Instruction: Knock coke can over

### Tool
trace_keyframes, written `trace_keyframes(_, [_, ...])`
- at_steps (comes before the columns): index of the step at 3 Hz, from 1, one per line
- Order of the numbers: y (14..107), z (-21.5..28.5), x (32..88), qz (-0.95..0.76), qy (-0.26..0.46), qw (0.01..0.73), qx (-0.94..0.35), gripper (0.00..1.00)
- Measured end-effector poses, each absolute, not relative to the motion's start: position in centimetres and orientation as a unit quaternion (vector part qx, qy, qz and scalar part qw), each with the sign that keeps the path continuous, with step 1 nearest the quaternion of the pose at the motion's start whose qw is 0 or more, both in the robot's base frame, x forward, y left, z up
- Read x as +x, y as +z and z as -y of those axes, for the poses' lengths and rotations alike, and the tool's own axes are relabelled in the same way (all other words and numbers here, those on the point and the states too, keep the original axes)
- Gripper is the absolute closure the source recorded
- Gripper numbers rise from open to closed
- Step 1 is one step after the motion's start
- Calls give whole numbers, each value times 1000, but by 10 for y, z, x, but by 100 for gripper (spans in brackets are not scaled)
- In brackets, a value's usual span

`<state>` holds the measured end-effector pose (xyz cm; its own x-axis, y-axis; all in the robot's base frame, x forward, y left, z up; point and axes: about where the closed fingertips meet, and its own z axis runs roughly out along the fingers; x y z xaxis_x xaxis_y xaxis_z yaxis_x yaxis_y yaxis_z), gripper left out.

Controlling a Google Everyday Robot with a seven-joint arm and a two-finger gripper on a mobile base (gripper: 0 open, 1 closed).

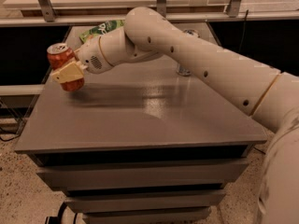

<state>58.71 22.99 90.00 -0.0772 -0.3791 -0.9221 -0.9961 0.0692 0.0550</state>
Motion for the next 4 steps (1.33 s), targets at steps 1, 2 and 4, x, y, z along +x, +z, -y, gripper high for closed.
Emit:
trace_keyframes(1, [912, -199, 574, -626, 337, 358, -605, 100])
trace_keyframes(2, [918, -161, 566, -641, 230, 312, -663, 100])
trace_keyframes(4, [908, -93, 561, -652, 45, 229, -721, 100])
